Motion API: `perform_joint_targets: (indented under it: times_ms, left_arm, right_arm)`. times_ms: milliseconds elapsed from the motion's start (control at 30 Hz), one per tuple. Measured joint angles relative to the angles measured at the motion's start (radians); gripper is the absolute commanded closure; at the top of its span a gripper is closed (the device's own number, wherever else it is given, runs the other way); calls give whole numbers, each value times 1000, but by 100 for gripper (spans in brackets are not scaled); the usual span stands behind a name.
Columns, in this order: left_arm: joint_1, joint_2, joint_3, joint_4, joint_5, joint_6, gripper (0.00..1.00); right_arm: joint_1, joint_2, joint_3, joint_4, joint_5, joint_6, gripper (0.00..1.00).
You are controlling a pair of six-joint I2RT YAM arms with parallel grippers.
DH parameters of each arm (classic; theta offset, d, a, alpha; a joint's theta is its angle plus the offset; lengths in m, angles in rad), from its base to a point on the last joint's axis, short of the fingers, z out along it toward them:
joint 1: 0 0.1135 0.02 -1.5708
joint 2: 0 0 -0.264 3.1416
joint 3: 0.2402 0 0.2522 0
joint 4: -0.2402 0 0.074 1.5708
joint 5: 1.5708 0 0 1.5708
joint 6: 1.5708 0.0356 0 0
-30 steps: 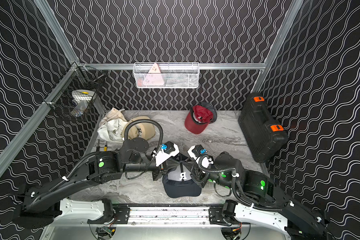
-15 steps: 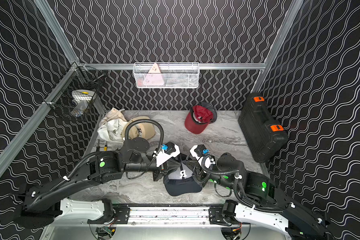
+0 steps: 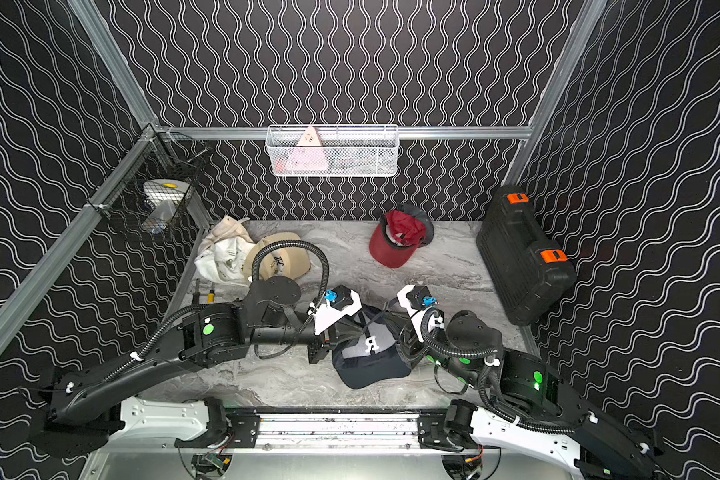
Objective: Open the adjustable buckle of the baseball cap
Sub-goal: Pull the adjustable strap on the baseball cap.
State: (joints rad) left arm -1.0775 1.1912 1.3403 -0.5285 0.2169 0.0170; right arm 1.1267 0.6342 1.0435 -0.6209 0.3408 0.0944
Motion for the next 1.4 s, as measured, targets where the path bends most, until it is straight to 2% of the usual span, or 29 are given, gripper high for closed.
perform_joint_targets:
  times_ms: [633,900,1133,1400]
  left_arm:
    - [0,-83,-61,-19,-15,0,100]
    - [0,-109,-90,10,-98,-4,100]
    - [13,-95,-82,52,-184,-4,100]
    - [97,-111,-90,138,-254,-24,100]
  right_arm:
    - [-1,-32,0,6,248,47,95]
    - [-1,-10,-2,5,244,51,94]
    - [-1,25,-45,-2,164,55,93]
    - [-1,89,-80,-1,92,55,91]
